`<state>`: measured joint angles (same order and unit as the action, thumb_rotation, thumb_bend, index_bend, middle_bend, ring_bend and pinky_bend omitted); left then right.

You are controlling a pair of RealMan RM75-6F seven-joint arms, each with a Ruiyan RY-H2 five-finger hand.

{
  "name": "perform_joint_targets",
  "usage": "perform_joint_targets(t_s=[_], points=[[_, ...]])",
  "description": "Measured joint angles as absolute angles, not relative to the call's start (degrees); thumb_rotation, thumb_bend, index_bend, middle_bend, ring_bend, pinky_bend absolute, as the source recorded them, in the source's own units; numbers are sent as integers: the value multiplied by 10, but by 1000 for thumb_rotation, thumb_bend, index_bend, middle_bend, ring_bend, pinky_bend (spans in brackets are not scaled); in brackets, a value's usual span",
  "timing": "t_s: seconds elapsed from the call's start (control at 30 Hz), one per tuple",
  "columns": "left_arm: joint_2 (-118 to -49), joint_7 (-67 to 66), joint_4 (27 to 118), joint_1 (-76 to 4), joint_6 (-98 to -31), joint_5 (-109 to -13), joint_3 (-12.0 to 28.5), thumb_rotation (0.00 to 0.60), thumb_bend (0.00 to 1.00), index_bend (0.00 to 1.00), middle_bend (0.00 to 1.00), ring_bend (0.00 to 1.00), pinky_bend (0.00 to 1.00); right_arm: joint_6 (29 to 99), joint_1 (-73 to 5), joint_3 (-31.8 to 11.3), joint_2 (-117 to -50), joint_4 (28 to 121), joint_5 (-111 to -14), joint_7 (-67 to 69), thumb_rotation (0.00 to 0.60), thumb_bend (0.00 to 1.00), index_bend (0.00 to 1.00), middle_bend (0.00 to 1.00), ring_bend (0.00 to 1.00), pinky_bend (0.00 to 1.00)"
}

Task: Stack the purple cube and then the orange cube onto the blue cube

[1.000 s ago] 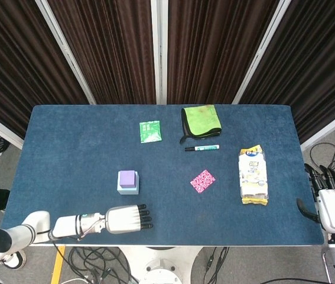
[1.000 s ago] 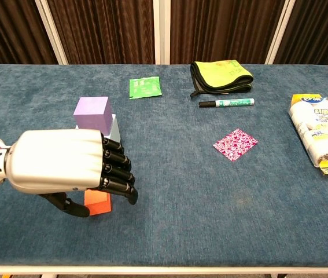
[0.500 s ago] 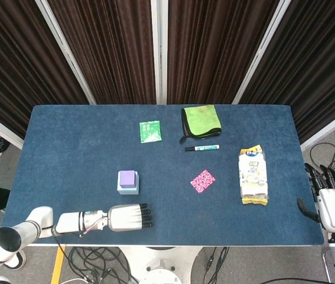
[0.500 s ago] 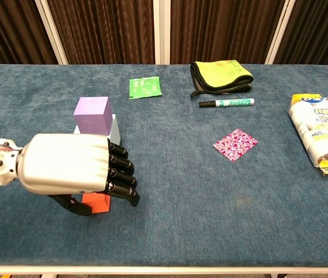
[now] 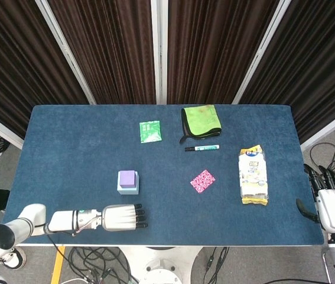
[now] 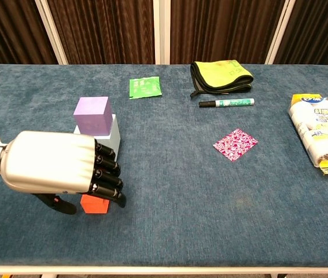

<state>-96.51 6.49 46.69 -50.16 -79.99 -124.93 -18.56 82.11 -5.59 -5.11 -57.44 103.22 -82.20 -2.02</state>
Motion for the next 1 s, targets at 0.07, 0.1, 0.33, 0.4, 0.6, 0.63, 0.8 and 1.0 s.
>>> perform_joint_targets(t_s=[0.07, 0.1, 0.33, 0.4, 0.6, 0.63, 0.8, 1.0], points=[[-964, 62, 462, -503, -800, -1252, -189, 600, 149, 361, 525, 430, 470, 820, -57, -52, -574, 1033, -820, -21, 600, 261, 19, 171, 0, 0], [-964, 61, 457, -504, -800, -1254, -191, 600, 148, 361, 524, 429, 470, 819, -57, -52, -573, 1034, -820, -21, 600, 262, 19, 171, 0, 0], [-969, 61, 439, -506, -811, -1253, -195, 600, 151, 361, 524, 430, 470, 814, -60, -53, -573, 1036, -815, -23, 600, 261, 19, 171, 0, 0], [-971, 61, 440, -507, -814, -1253, -196, 600, 151, 361, 524, 430, 470, 814, -60, -53, -573, 1036, -816, -24, 600, 261, 19, 171, 0, 0], [-978, 64, 440, -506, -811, -1250, -200, 600, 153, 363, 525, 430, 472, 817, -59, -52, -571, 1036, -817, -20, 600, 261, 19, 171, 0, 0], [-979, 65, 438, -505, -811, -1249, -201, 600, 153, 364, 525, 430, 472, 817, -58, -52, -571, 1036, -817, -19, 600, 261, 19, 171, 0, 0], [-990, 69, 424, -507, -811, -1248, -202, 600, 157, 365, 526, 430, 473, 816, -59, -52, -571, 1035, -817, -18, 600, 261, 19, 171, 0, 0], [-996, 72, 413, -512, -812, -1245, -202, 600, 161, 368, 529, 430, 473, 815, -59, -52, -570, 1036, -815, -17, 600, 261, 19, 171, 0, 0]])
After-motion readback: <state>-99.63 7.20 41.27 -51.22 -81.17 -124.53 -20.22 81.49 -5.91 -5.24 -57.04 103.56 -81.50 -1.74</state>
